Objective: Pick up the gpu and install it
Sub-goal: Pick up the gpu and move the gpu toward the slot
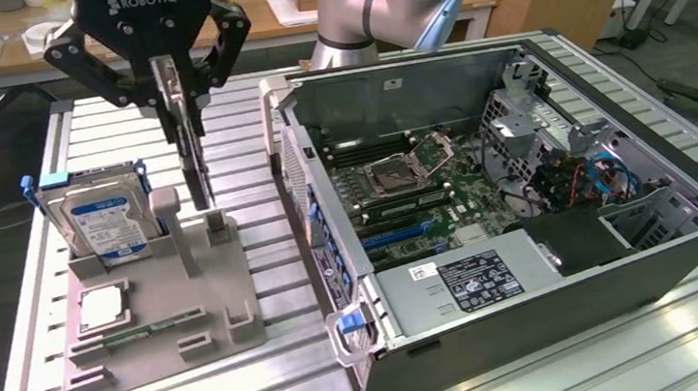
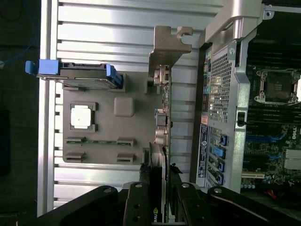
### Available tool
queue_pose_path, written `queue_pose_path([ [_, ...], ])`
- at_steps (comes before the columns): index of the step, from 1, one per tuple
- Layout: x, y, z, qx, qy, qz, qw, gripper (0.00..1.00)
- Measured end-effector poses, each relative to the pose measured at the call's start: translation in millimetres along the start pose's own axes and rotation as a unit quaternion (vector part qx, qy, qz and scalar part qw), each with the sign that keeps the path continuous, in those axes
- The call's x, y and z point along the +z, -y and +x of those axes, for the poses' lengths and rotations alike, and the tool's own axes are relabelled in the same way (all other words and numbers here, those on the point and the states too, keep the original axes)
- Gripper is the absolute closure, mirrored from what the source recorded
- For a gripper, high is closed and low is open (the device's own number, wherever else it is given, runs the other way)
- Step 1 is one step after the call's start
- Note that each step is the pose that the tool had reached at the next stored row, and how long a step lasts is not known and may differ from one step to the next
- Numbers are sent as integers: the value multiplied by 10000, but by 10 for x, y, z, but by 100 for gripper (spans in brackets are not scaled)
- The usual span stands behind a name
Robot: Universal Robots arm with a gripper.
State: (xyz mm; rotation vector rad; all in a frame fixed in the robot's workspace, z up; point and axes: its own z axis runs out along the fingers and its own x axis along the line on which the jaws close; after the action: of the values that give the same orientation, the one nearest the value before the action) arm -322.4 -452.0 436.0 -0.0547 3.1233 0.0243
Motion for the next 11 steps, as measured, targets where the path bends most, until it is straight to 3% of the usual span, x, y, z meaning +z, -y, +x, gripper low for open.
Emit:
queue_pose_path([
  [7, -124, -2, -1, 0, 0, 1, 10000, 74],
  [11, -123, -2, -1, -4, 5, 0, 10000, 74],
])
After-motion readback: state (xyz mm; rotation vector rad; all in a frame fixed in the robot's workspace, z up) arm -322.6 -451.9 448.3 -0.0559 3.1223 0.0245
